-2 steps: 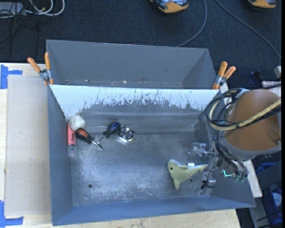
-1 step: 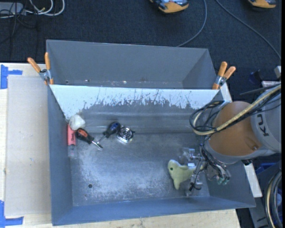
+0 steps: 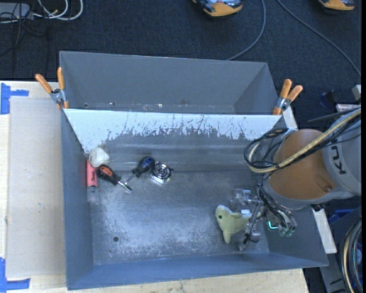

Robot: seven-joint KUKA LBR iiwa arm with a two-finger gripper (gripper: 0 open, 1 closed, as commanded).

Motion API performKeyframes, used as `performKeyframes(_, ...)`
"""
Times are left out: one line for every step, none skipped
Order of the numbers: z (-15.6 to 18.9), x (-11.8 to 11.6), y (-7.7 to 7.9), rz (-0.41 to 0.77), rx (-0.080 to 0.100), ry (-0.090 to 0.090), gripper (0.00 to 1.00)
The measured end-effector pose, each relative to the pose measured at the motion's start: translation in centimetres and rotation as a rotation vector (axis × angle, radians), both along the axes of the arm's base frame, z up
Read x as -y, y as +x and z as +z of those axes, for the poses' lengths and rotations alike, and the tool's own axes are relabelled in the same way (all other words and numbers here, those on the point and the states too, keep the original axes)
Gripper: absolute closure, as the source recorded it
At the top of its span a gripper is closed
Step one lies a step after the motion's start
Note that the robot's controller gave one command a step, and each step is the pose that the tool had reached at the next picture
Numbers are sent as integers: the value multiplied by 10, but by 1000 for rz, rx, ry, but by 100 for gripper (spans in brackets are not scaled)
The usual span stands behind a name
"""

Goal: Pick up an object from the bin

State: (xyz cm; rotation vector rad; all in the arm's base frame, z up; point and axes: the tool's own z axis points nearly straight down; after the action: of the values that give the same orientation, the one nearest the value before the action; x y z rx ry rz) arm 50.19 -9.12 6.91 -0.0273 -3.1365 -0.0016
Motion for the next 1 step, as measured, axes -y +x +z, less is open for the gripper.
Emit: performKeyframes(0,0,0,1,0,0,0)
